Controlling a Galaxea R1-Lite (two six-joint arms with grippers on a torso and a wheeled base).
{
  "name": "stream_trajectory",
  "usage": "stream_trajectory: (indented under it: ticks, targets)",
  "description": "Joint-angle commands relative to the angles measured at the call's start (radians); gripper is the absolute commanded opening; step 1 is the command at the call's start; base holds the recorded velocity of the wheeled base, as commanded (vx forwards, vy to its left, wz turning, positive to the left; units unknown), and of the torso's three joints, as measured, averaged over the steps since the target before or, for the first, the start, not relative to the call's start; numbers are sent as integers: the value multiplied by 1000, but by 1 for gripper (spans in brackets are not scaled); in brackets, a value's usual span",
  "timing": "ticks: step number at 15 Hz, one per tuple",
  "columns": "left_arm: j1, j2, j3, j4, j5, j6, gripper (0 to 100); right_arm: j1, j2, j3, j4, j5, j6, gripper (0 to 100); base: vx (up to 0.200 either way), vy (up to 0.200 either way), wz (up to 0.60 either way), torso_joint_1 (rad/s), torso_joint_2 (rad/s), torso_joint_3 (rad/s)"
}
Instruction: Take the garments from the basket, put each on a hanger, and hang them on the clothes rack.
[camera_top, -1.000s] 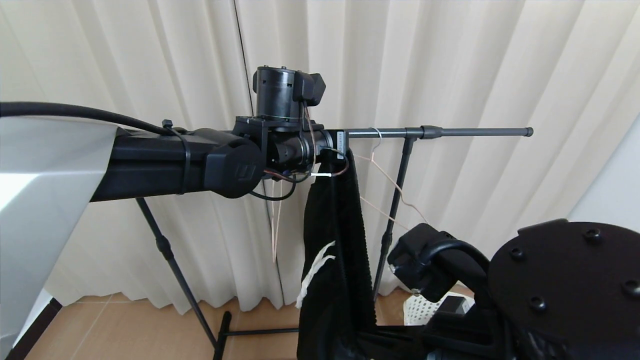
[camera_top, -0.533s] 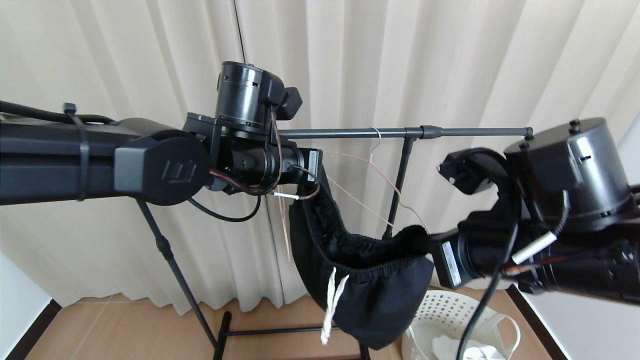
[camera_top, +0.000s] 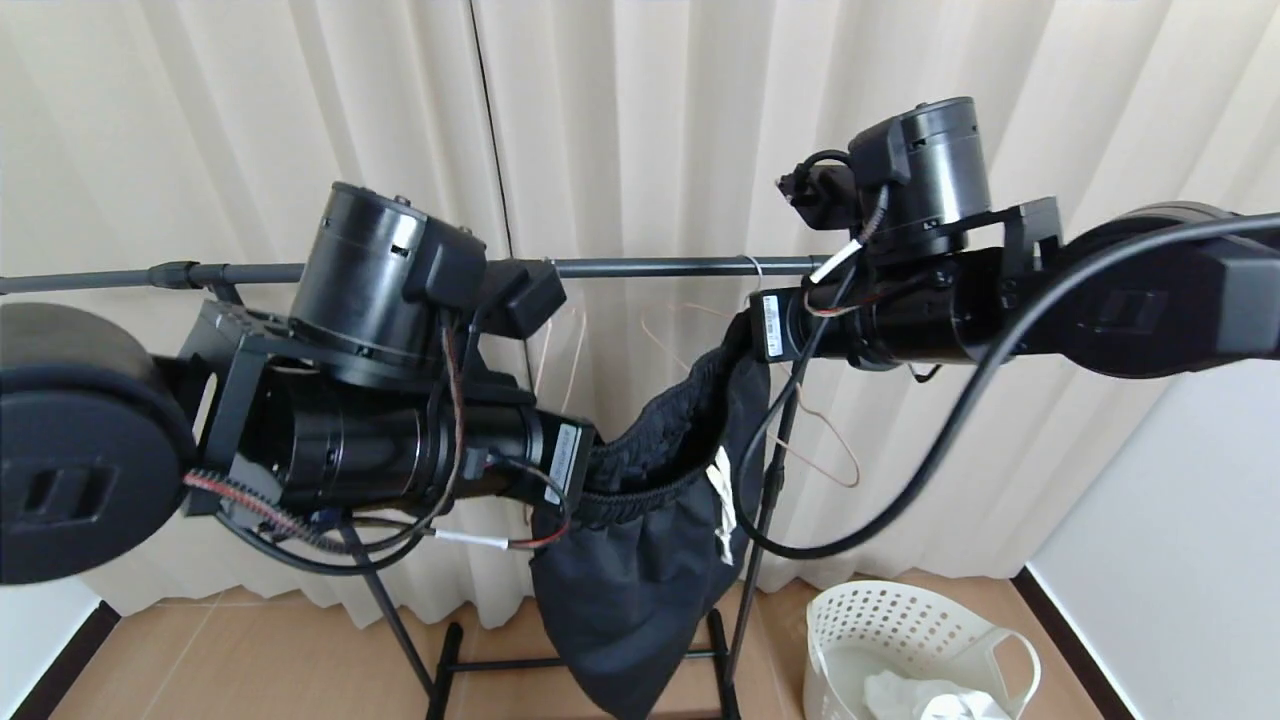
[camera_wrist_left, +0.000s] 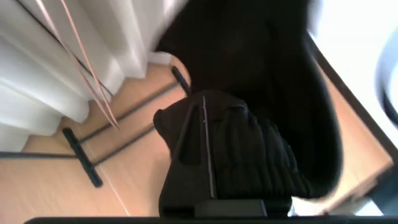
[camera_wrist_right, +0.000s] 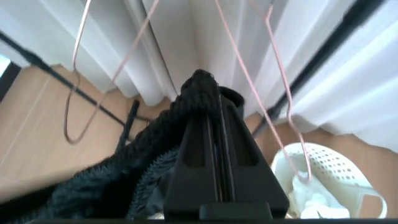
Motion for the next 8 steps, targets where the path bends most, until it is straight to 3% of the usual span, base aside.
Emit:
stream_trajectory:
  ticks: [1, 5, 8]
  targets:
    - [-74, -69, 113, -1, 1, -9, 0, -6, 158, -141, -7, 4, 7, 0, 0, 0, 0, 0, 0, 0]
    - [-215, -31, 154, -2, -2, -128, 0, 25, 241, -285, -11, 10, 41, 0, 0, 0, 0, 0, 0, 0]
    - [-257, 16, 110, -6, 1, -223, 0, 33, 248, -317, -8, 12, 59, 0, 0, 0, 0, 0, 0, 0]
